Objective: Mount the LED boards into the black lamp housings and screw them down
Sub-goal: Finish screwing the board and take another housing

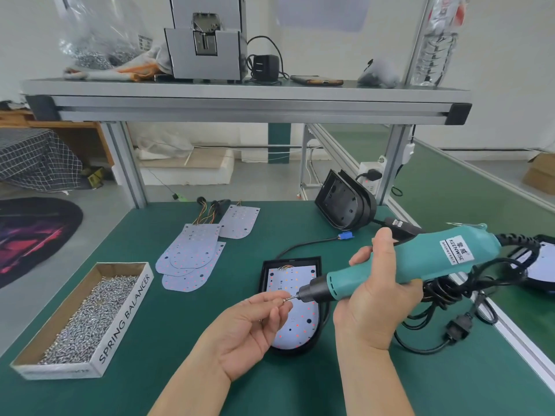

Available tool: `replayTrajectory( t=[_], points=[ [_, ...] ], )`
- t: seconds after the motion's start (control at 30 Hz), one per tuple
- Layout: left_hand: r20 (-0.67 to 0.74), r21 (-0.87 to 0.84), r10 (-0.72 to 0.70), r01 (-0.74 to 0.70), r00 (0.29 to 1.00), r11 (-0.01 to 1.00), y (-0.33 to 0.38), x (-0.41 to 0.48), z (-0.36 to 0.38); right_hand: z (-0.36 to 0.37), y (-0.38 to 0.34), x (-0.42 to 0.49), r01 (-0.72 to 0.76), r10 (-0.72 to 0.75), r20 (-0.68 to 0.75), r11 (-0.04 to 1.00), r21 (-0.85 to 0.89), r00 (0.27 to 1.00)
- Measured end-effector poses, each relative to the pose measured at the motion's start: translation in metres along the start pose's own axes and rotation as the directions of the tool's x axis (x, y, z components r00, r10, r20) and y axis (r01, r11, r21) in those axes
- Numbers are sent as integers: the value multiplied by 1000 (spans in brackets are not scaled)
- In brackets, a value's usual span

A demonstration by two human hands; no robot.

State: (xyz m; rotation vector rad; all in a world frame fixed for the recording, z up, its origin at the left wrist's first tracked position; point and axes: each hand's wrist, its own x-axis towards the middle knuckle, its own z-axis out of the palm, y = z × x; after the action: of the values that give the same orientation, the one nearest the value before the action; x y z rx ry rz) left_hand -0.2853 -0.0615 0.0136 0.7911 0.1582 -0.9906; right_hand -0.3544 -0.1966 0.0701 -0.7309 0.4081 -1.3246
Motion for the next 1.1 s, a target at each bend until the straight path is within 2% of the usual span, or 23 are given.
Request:
replayTrajectory(
  t=[0.17,0.63,0.83,1.1],
  points=[
    [-13,27,26,-25,1000,999,-2,-1,1,1,-3,0,59,-59,8,998,-37,998],
    [-44,107,149,-144,988,984,-10,3,2,0,-3,-5,55,-49,59,993,-101,997],
    [-18,172,228,-222,974,960,-17,0,9,0,-2,2,-2,-1,-34,997,-80,999],
    [28,223,212,-212,977,951,-14,-1,6,0,2,10,-1,-1,-44,998,-62,999]
  ],
)
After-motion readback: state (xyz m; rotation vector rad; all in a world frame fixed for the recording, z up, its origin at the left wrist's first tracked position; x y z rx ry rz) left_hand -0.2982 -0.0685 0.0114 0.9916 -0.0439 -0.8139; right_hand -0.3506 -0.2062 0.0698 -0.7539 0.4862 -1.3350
